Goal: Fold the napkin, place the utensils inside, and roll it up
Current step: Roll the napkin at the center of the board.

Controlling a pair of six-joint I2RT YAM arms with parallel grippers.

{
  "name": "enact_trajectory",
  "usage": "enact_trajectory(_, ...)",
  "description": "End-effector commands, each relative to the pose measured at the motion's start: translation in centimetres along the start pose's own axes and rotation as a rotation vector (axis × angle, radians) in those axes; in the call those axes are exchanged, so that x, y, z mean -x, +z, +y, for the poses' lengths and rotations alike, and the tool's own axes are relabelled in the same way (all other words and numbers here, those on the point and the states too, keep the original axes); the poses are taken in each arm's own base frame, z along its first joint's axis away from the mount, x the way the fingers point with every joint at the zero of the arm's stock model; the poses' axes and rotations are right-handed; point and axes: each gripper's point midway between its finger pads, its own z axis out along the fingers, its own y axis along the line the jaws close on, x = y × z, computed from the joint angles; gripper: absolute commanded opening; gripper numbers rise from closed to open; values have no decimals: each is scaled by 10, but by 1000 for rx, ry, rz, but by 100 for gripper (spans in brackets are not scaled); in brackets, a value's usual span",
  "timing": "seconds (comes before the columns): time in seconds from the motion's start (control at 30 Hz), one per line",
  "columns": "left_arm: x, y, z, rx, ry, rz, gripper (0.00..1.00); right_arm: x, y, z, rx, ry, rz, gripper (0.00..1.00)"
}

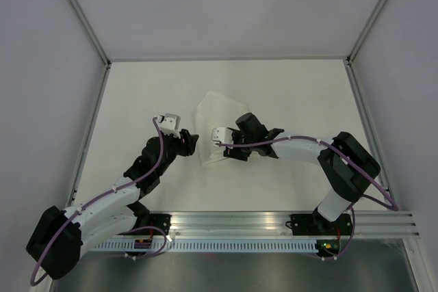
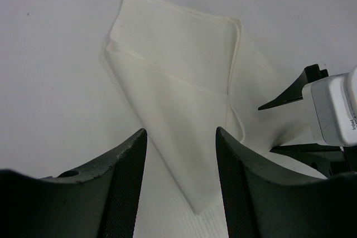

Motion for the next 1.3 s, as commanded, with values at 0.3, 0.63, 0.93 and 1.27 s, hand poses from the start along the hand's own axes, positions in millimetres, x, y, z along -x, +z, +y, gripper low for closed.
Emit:
enact_trajectory(0.3, 21, 4, -10, -30, -4, -54, 58, 7, -20, -4, -54, -72, -51, 71)
enact_trajectory(0.63, 19, 5, -9, -26, -3, -44, 58, 1, -18, 12, -42, -196, -68, 78)
enact_trajectory(0.93, 19, 8, -8, -20, 4, -41, 57, -10, -3, 17, -61, -268, -23, 74)
enact_trajectory(1.27, 17, 10, -9, -21, 0, -34, 57, -29, 0, 27, -24, -304, 32, 54)
